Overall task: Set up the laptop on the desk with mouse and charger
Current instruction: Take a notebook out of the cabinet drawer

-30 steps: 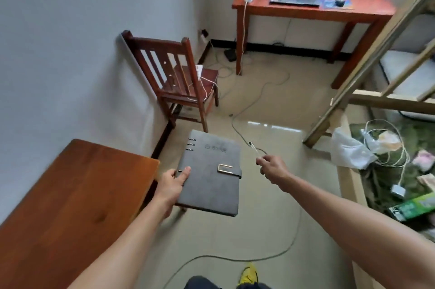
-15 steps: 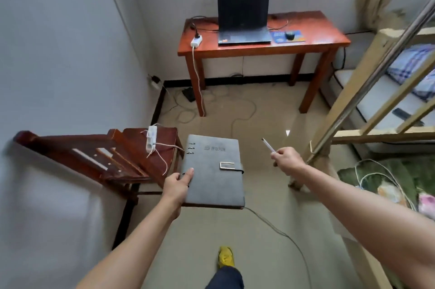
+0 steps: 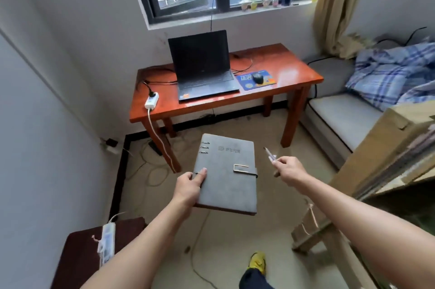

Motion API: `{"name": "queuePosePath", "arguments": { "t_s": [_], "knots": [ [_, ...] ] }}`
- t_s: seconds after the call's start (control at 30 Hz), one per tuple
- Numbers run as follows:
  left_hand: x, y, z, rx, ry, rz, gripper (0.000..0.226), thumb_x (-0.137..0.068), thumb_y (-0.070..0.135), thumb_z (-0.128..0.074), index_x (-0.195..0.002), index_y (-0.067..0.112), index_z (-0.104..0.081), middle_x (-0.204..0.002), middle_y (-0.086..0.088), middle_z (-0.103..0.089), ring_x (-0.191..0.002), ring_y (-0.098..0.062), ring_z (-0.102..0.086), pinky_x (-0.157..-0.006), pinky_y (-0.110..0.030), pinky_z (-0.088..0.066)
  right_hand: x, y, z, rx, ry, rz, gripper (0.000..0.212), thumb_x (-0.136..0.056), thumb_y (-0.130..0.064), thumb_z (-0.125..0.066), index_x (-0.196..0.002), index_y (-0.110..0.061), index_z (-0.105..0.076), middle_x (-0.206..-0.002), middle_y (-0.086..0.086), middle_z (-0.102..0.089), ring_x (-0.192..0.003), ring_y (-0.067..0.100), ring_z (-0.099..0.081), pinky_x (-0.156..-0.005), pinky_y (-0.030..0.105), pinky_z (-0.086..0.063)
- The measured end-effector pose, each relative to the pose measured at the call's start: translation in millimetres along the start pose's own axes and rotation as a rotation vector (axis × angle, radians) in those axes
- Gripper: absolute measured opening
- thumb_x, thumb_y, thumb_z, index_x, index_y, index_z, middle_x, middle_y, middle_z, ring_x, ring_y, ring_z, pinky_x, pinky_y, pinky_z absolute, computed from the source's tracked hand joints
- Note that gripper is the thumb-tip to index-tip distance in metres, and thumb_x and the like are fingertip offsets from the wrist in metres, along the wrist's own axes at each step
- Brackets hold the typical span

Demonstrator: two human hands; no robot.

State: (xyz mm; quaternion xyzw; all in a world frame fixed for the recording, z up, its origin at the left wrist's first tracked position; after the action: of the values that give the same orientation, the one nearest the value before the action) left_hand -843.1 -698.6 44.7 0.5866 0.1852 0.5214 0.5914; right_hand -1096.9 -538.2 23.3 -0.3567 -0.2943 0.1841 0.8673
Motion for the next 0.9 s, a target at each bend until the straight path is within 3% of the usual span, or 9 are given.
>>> {"name": "queuePosePath", "arguments": {
  "t_s": [0.13, 0.23, 0.47, 0.53, 0.63, 0.77, 0.9],
  "knots": [
    [-94.3, 53.4, -38.8, -0.043, -0.006, -0.015, 0.037, -0.086, 0.038, -0.068, -0.072, 0.010, -0.047, -0.072, -0.007, -0.059, -0.063, -0.020, -0.054, -0.059, -0.030, -0.042, -102.8, -43.8, 26.1, -0.066, 0.027, 0.000, 0.022, -0.091, -0.028, -0.055, -0.078, -0.016, -0.067, -0.062, -0.002, -0.068, -0.050, 0.013, -0.052, -0.048, 0.025, -0.036],
    [-151.5, 95.4, -63.2, -0.044, -0.011, -0.035, 0.035, -0.087, 0.036, -0.067, -0.069, 0.010, -0.053, -0.069, -0.002, -0.064, -0.057, -0.013, -0.057, -0.049, -0.020, -0.043, -165.7, -73.0, 48.0, -0.079, 0.049, -0.022, 0.021, -0.092, -0.026, -0.054, -0.079, -0.016, -0.068, -0.064, -0.001, -0.070, -0.056, 0.016, -0.056, -0.052, 0.027, -0.041],
    [-268.7, 171.3, -114.7, -0.051, -0.033, -0.044, 0.034, -0.088, 0.034, -0.066, -0.070, 0.007, -0.058, -0.067, -0.001, -0.064, -0.055, -0.013, -0.056, -0.041, -0.015, -0.041, -284.7, -119.6, 78.4, -0.097, 0.048, -0.023, 0.021, -0.092, -0.023, -0.056, -0.076, -0.015, -0.067, -0.068, 0.002, -0.072, -0.058, 0.015, -0.056, -0.054, 0.027, -0.041],
    [-319.5, 191.3, -140.3, -0.057, -0.073, -0.044, 0.031, -0.088, 0.035, -0.066, -0.070, 0.009, -0.060, -0.071, -0.003, -0.068, -0.062, -0.016, -0.062, -0.048, -0.019, -0.048, -339.3, -129.0, 91.1, -0.102, 0.075, -0.033, 0.021, -0.092, -0.022, -0.057, -0.074, -0.015, -0.066, -0.069, 0.003, -0.072, -0.056, 0.013, -0.054, -0.056, 0.027, -0.040],
    [-386.0, 222.4, -176.3, -0.037, -0.160, -0.036, 0.026, -0.089, 0.034, -0.065, -0.084, 0.008, -0.067, -0.087, -0.008, -0.073, -0.078, -0.024, -0.070, -0.073, -0.035, -0.058, -406.7, -141.5, 108.9, -0.129, 0.117, -0.062, 0.020, -0.092, -0.023, -0.059, -0.074, -0.017, -0.066, -0.066, 0.002, -0.071, -0.055, 0.014, -0.053, -0.059, 0.030, -0.042],
    [-448.7, 259.2, -214.4, -0.085, -0.149, -0.027, 0.039, -0.086, 0.041, -0.067, -0.067, 0.010, -0.053, -0.077, -0.012, -0.068, -0.065, -0.022, -0.061, -0.059, -0.031, -0.046, -466.4, -153.8, 130.8, -0.164, 0.137, -0.101, 0.022, -0.091, -0.026, -0.063, -0.072, -0.015, -0.066, -0.068, 0.004, -0.071, -0.060, 0.016, -0.054, -0.070, 0.036, -0.045],
    [-502.4, 304.6, -273.5, -0.053, -0.179, 0.033, 0.035, -0.087, 0.040, -0.066, -0.077, 0.011, -0.051, -0.080, -0.013, -0.064, -0.069, -0.023, -0.059, -0.059, -0.033, -0.046, -521.2, -163.6, 168.2, -0.231, 0.173, -0.137, 0.024, -0.088, -0.032, -0.066, -0.073, -0.013, -0.067, -0.074, 0.006, -0.073, -0.051, 0.012, -0.048, -0.049, 0.026, -0.036]
  ]
}}
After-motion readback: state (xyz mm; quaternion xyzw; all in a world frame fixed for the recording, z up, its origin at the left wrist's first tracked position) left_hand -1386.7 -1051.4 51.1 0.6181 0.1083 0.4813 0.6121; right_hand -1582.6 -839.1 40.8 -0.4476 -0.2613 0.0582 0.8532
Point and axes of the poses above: each hand's wrist, its own x-axis away from the middle knuckle, its own z-axis out of the back of the hand, y = z × x, the point moved 2 cm from there along -x, towards the middle knuckle
